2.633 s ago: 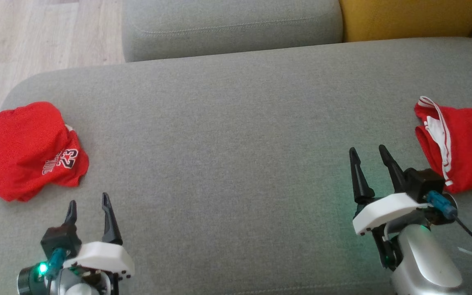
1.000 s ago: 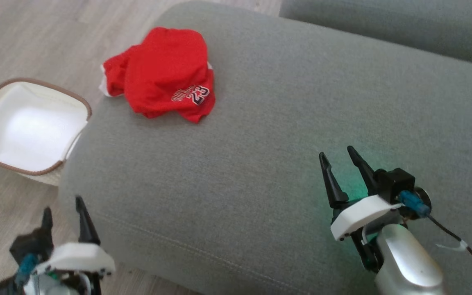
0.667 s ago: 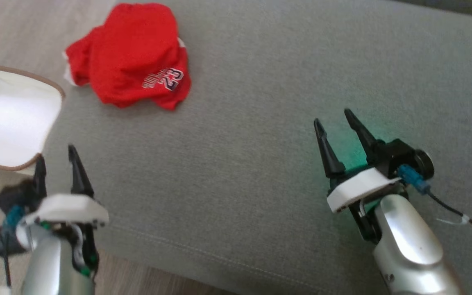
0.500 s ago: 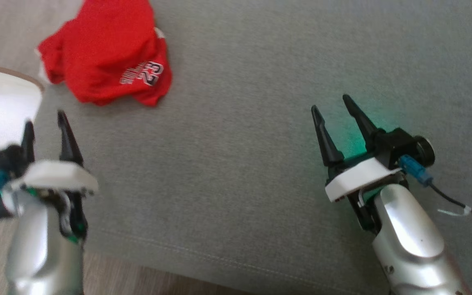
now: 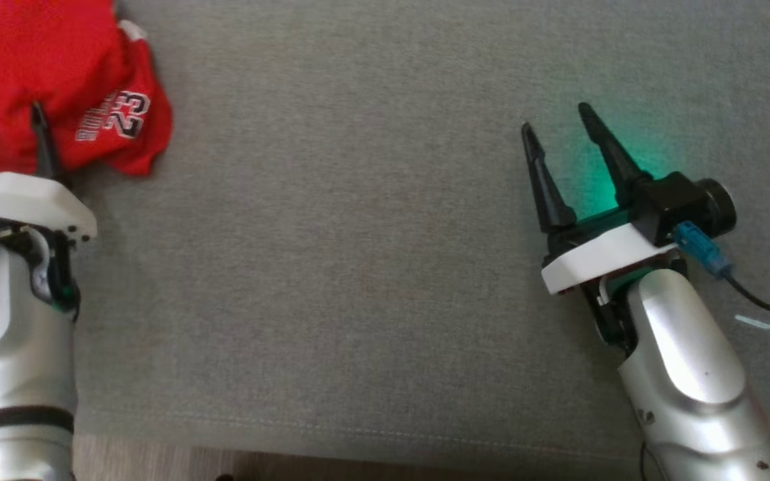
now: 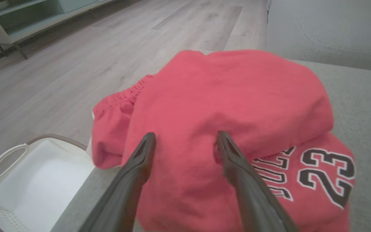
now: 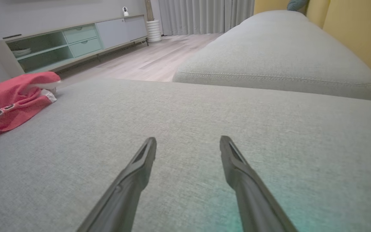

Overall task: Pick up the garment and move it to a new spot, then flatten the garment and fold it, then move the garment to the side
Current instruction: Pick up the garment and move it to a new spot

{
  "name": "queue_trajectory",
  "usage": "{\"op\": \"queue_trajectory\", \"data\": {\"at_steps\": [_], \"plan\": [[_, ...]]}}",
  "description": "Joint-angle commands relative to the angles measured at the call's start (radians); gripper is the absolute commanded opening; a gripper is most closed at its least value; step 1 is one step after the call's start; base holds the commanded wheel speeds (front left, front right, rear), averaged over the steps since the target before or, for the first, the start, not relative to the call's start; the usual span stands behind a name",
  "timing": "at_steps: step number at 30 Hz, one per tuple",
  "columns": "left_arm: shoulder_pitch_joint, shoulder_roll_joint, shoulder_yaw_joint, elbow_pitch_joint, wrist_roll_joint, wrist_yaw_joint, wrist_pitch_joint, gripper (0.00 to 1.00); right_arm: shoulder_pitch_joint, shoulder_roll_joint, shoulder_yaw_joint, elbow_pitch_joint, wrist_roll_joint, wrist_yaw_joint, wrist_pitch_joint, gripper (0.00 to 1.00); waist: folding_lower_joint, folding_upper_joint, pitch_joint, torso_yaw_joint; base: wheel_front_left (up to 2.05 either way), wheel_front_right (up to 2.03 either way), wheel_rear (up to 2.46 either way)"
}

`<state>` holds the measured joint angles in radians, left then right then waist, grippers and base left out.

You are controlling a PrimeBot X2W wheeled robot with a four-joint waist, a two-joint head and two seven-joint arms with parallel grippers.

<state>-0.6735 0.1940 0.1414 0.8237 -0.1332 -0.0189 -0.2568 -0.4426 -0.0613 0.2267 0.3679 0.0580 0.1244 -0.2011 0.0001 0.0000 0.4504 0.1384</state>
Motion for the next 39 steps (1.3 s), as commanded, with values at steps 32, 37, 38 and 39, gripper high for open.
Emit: {"op": "queue_trajectory", "data": {"at_steps": [32,37,38,39], "plan": [[-0.049,-0.055,-0.187,-0.160,0.053,-0.093,-0.005,0.00,0.026,0.011,0.012,0.051,0.141,0.006,-0.056,1.00,-0.0001,0.0000,-0.149,-0.262,0.00,0.00,0.00],[-0.011,-0.114,-0.235,-0.207,0.028,-0.098,-0.005,0.00,0.026,0.011,0.020,0.064,0.168,0.006,-0.060,1.00,-0.0001,0.0000,-0.156,-0.336,0.00,0.00,0.00],[-0.001,-0.123,-0.249,-0.215,0.019,-0.099,-0.005,0.00,0.027,0.011,0.024,0.065,0.173,0.006,-0.060,1.00,-0.0001,0.0000,-0.158,-0.348,0.00,0.00,0.00],[0.008,-0.129,-0.269,-0.218,0.015,-0.100,-0.005,0.00,0.029,0.011,0.028,0.063,0.177,0.006,-0.060,1.00,-0.0001,0.0000,-0.159,-0.359,0.00,0.00,0.00]]}}
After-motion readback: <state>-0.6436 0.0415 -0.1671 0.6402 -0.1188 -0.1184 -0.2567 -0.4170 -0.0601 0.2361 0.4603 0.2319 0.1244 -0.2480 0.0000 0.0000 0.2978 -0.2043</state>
